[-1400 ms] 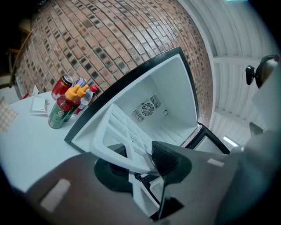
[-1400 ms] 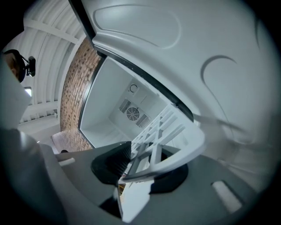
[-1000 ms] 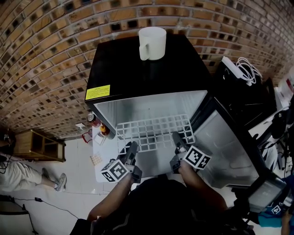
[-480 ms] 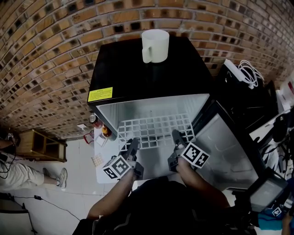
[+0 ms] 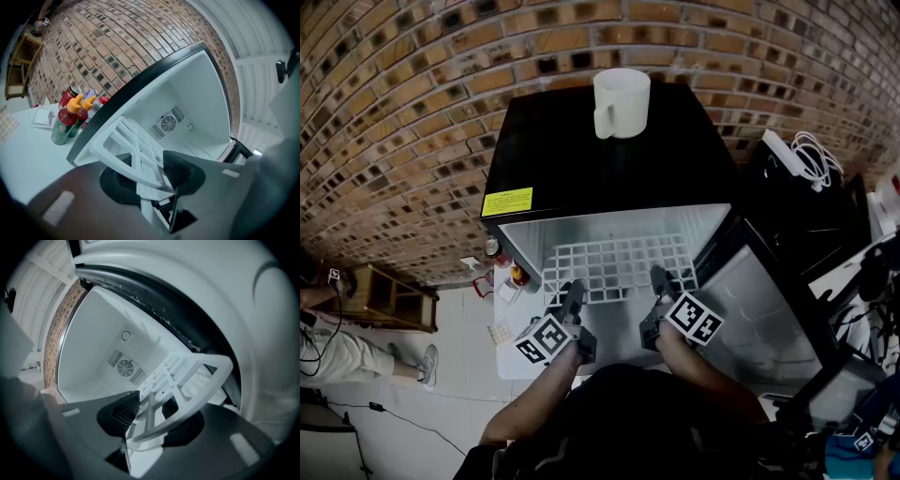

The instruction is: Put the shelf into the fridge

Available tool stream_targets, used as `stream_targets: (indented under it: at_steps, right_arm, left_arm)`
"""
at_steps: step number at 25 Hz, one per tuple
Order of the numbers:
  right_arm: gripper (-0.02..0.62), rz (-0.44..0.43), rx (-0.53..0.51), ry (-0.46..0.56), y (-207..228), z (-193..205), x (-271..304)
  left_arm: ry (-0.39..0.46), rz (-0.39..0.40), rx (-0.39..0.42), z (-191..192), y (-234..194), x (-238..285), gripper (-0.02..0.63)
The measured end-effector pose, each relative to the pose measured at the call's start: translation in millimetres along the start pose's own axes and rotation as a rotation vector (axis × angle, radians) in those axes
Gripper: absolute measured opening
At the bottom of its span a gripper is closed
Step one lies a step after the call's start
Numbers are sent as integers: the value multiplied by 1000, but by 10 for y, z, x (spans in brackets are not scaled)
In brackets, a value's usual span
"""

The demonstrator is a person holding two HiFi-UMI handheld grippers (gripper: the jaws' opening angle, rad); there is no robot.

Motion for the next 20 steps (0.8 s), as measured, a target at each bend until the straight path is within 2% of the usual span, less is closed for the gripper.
stream_targets:
  at_steps: [5, 12, 15, 20]
  right_arm:
    - [147, -4, -18, 1, -3, -19, 70]
    - [152, -3, -30, 5, 12, -52, 194]
    - [152, -4, -30, 4, 13, -71, 248]
    - [152, -6, -48, 18, 23, -109, 340]
  left_arm:
    - [4, 12, -27, 30, -18, 75, 140]
    - [38, -22, 3, -44, -52, 177, 140]
    - [38, -20, -16, -43, -42, 239, 141]
    - [71, -35, 24, -88, -47, 329, 146]
Point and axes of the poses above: the fingertips, and each gripper's own axes: x forward along the fingers, y to its right, z out of its underside, the point moved 10 cm from there along -x, backward along the fingers, and after that the axes turned 3 degrees about -x, right-handed, at the moved point
